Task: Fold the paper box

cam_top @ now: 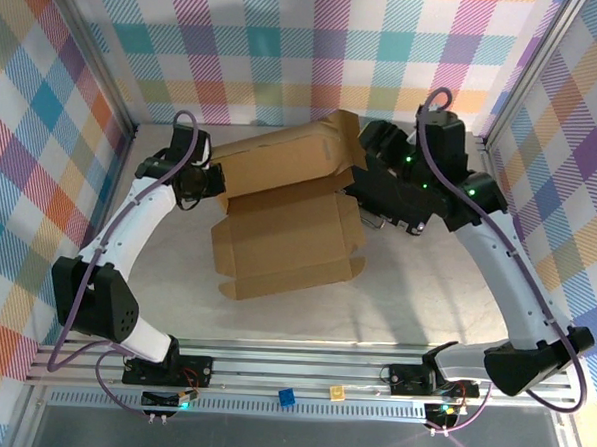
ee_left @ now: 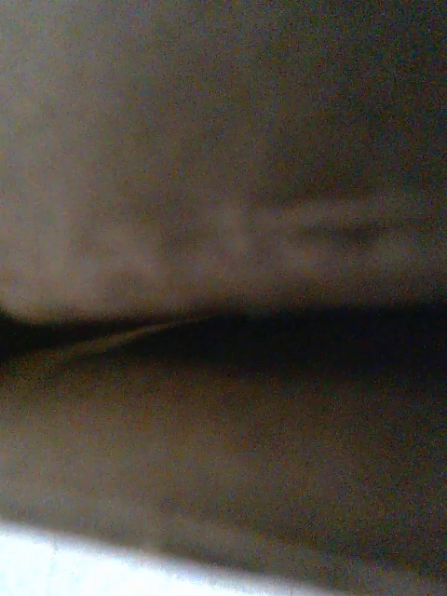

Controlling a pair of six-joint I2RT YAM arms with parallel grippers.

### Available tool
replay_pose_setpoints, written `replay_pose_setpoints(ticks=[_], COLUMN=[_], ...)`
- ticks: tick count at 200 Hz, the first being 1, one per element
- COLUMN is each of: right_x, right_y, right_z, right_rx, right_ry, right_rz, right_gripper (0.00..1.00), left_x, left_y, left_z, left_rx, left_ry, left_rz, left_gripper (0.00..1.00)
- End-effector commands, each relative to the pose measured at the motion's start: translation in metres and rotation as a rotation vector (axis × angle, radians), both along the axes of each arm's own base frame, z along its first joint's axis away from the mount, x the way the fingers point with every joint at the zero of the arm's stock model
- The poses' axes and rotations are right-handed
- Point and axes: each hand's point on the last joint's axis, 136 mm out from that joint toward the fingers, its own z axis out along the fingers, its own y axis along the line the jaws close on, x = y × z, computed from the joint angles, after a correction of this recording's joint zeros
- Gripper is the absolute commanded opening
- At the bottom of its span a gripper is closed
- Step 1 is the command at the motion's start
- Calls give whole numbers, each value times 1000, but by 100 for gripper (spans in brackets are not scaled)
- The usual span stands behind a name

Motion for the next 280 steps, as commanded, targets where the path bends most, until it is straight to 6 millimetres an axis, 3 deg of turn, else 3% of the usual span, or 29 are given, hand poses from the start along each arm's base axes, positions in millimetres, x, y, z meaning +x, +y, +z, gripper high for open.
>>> replay_pose_setpoints(ticks=[1,49,125,169,191,280], right_x=[-7,-4,31,56,63,49], right_y=[-3,21,66,84,97,125], right_z=[21,23,-31,-53,-54,-78], right_rx=[-18,13,105,85,105,144], right_ry=[-26,111,369,401,405,525], right_rz=[25,115,170,202,247,329], right_gripper=[71,65,55,52,51,47], left_x=[-13,-29,-41,-41,-42,-43], left_y=[2,9,7,5,4,2], left_z=[1,-4,-6,-6,-4,1], left_rx=[-32,4,47,60,60,52], left_ry=[97,194,236,237,237,214], left_rz=[6,29,19,-1,-8,-18], left_gripper=[0,0,0,0,0,0])
